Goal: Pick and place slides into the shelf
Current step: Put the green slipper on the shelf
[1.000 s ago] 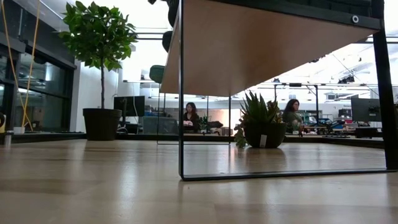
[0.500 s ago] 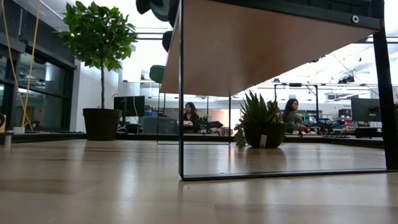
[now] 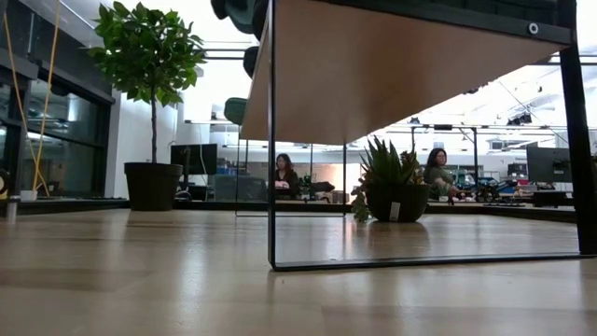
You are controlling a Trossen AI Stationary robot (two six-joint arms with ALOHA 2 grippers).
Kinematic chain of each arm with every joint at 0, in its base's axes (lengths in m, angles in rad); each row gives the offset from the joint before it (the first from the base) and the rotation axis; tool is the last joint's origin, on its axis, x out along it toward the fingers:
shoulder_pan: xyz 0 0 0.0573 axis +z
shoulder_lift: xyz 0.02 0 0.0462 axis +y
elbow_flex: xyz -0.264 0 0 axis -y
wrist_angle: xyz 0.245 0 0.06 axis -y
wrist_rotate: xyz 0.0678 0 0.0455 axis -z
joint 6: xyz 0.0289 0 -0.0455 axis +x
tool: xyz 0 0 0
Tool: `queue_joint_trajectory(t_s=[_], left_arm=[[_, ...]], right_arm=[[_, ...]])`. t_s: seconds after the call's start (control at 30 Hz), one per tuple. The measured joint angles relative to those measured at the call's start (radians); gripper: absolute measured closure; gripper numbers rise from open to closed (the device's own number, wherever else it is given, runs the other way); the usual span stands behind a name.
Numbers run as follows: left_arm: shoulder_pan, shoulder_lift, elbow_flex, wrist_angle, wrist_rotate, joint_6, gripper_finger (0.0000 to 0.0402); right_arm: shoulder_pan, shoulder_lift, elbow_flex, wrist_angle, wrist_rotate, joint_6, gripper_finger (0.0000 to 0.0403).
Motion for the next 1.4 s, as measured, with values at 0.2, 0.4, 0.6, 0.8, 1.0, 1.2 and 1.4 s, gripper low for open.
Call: queue_joint_trajectory(t_s=[0.2,0.4,0.6,0.8,1.0,1.2,1.4], left_arm=[[0.0,0.006,0.0,-0.014,-0.017,0.0,0.0342],[0.0,0.006,0.0,-0.019,-0.017,-0.001,0.034],[-0.001,0.007,0.0,-0.026,-0.021,-0.002,0.0343],[0.0,0.007,0.0,-0.032,-0.032,0.004,0.0341],[-0.001,0.007,0.0,-0.032,-0.031,0.018,0.0343],[0.0,0.007,0.0,-0.031,-0.031,0.018,0.0341],[0.0,0.007,0.001,-0.03,-0.029,0.018,0.0343]], right_arm=[[0.048,0.019,0.0,0.008,-0.018,0.016,0.0146],[0.07,0.017,0.0,0.013,0.001,0.016,0.0146],[0.07,0.002,0.0,0.015,-0.005,0.016,0.0146],[0.07,-0.011,0.002,0.018,-0.006,0.016,0.0146],[0.07,-0.002,0.002,0.013,0.022,0.015,0.0146],[0.07,-0.002,0.002,0.014,0.032,0.016,0.0146],[0.07,0.021,0.002,0.016,0.032,0.016,0.0146]])
